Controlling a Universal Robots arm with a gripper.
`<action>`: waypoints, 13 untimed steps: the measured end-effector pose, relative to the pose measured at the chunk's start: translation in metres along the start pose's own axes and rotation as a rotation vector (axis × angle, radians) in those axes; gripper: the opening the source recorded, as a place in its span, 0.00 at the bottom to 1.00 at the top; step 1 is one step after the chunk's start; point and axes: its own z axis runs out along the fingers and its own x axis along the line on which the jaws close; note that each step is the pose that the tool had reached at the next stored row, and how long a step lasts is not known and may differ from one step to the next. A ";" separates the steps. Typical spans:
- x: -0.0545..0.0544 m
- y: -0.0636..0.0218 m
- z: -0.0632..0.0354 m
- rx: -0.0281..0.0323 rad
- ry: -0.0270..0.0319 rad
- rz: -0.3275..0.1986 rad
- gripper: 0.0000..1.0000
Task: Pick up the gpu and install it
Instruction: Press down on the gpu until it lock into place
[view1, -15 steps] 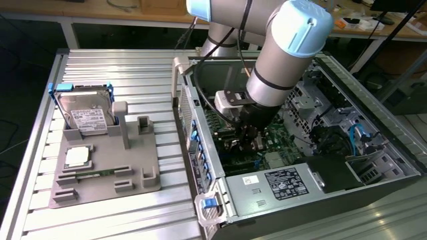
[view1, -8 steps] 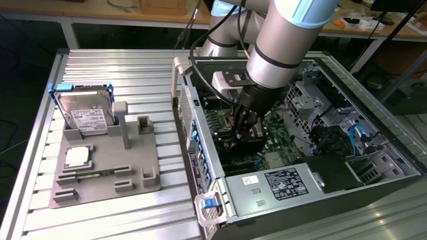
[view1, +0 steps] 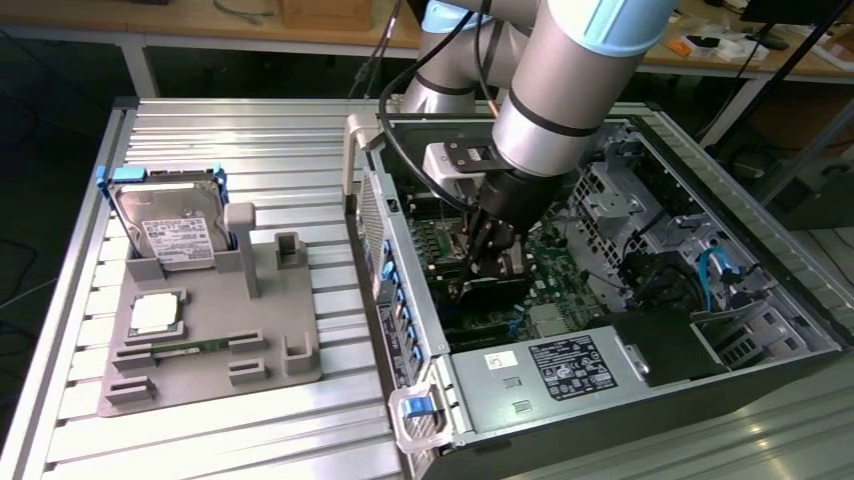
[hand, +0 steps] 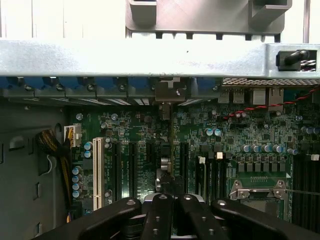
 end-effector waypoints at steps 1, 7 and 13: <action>0.000 0.0000 0.0000 0.0000 0.0000 0.000 0.11; 0.000 0.0000 0.0000 0.0000 0.0000 0.000 0.11; 0.000 0.0053 0.0002 0.0000 0.0000 0.000 0.11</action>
